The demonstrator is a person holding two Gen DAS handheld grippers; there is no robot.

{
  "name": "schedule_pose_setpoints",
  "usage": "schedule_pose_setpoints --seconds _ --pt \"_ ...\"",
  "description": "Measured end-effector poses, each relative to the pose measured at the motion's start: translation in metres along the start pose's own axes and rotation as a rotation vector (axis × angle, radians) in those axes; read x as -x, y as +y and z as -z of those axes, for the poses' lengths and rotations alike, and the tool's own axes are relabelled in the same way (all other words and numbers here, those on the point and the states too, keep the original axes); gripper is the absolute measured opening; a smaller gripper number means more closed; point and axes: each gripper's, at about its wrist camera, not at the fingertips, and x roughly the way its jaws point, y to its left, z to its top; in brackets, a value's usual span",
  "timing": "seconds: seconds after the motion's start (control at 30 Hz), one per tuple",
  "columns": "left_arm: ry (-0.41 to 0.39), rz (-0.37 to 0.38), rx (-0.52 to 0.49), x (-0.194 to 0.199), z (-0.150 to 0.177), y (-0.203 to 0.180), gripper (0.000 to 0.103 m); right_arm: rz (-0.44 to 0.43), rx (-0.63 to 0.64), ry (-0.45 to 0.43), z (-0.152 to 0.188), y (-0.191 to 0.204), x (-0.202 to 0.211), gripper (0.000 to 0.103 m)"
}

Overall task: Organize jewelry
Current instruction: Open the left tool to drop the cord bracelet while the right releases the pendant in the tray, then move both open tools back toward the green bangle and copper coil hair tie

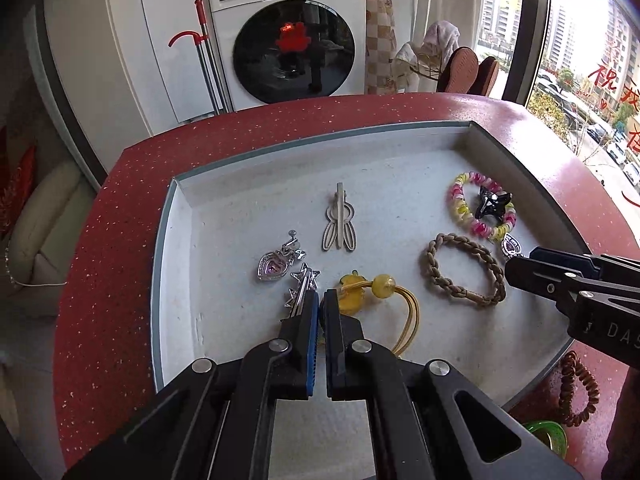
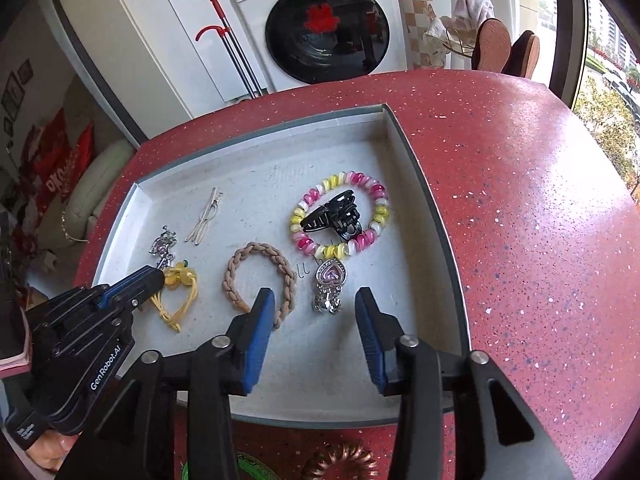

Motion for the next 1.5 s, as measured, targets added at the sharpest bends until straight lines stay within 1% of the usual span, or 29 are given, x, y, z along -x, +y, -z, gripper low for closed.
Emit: schedule_pose_setpoints --seconds 0.03,0.1,0.17,0.33,0.4,0.63,0.77,0.87,1.1,1.13,1.17,1.2,1.23,1.3,1.4,1.43,1.5 --pt "-0.003 0.000 0.004 0.001 0.000 0.001 0.020 -0.004 0.003 -0.006 0.000 0.001 0.003 0.052" --pt "-0.008 -0.004 0.012 0.004 0.001 0.003 0.020 -0.016 0.002 -0.020 -0.002 0.004 0.010 0.060" --pt "-0.009 -0.005 0.018 0.006 0.000 0.003 0.020 -0.024 -0.001 -0.032 -0.002 0.006 0.016 0.064" --pt "-0.026 -0.004 0.022 0.013 -0.002 0.004 0.020 -0.045 -0.017 -0.047 -0.001 0.007 0.029 0.066" --pt "-0.035 0.001 0.034 0.017 -0.003 0.005 0.020 -0.050 -0.018 -0.054 0.000 0.009 0.033 0.074" --pt "-0.041 0.009 0.061 0.025 -0.007 0.011 0.020 -0.056 -0.024 -0.075 0.002 0.007 0.050 0.074" --pt "-0.046 0.017 0.074 0.030 -0.006 0.013 0.020 -0.073 -0.038 -0.076 0.007 0.005 0.058 0.080" --pt "-0.049 0.027 0.079 0.033 -0.004 0.012 0.020 -0.073 -0.037 -0.079 0.012 0.004 0.064 0.081" --pt "-0.045 0.034 0.086 0.041 0.002 0.013 0.021 -0.069 -0.064 -0.090 0.021 -0.001 0.077 0.086" --pt "-0.044 0.035 0.092 0.042 0.002 0.014 0.049 -0.071 -0.068 -0.092 0.022 -0.003 0.078 0.086" --pt "-0.039 0.031 0.098 0.043 0.002 0.016 0.103 -0.070 -0.069 -0.096 0.023 -0.003 0.080 0.086" --pt "-0.048 0.004 0.113 0.043 0.002 0.017 0.103 -0.068 -0.067 -0.101 0.025 -0.004 0.082 0.087" --pt "-0.053 -0.006 0.112 0.043 0.003 0.018 0.103 -0.060 -0.064 -0.106 0.026 -0.003 0.084 0.088" --pt "-0.062 0.001 0.108 0.042 0.003 0.018 0.103 -0.046 -0.056 -0.124 0.029 -0.002 0.088 0.088" --pt "-0.082 -0.015 0.093 0.041 0.005 0.014 0.103 -0.054 -0.052 -0.171 0.033 -0.001 0.097 0.088" --pt "-0.090 -0.021 0.088 0.043 0.006 0.013 0.103 -0.063 -0.049 -0.172 0.034 0.000 0.100 0.088" --pt "-0.104 -0.031 0.080 0.045 0.009 0.010 0.103 -0.083 -0.026 -0.116 0.035 0.004 0.099 0.088"
